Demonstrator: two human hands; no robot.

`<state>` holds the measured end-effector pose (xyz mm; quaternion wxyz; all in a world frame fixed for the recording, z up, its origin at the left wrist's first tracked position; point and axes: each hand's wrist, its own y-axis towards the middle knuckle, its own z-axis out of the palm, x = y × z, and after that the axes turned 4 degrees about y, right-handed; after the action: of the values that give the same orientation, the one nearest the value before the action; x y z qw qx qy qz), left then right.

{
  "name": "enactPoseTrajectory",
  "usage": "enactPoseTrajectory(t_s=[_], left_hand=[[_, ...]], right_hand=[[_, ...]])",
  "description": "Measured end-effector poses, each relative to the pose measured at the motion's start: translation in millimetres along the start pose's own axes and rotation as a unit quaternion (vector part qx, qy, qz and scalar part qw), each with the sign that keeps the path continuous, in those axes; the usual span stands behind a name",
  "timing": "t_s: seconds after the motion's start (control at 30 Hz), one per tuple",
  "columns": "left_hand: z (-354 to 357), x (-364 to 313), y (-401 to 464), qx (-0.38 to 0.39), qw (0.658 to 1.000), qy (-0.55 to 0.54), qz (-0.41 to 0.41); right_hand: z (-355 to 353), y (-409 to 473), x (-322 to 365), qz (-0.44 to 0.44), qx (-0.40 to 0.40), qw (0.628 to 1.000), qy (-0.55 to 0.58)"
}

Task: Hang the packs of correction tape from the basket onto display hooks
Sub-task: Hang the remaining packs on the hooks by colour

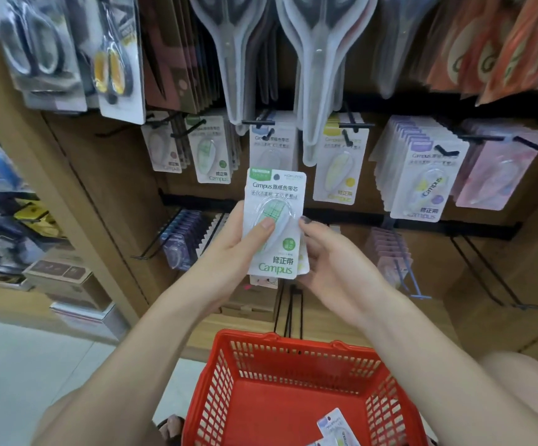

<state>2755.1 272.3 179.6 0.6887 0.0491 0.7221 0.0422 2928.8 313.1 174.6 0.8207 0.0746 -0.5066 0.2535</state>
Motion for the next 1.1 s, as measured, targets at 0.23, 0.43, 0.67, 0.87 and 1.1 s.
enactPoseTrajectory(t_s=[0.23,0.43,0.67,0.87,1.1], left_hand=[[-8,0,-3,0.038,0.995,-0.093,-0.028],[-18,-7,-2,0.023,0.989,-0.144,-0.023],[-53,-3,0,-0.1,0.991,-0.09,-0.001],[-78,-10,14,-0.188,0.982,-0.01,0.024],[-84,-21,33,-0.243,0.969,-0.001,0.039]], right_hand=[[10,11,-5,0.03,0.05,0.996,0.073],[19,12,-7,0.023,0.05,0.994,0.096],[-4,11,-7,-0.117,-0.103,0.987,-0.032],[-11,6,16,-0.229,-0.159,0.957,-0.081],[-7,13,29,-0.238,-0.19,0.949,-0.086]])
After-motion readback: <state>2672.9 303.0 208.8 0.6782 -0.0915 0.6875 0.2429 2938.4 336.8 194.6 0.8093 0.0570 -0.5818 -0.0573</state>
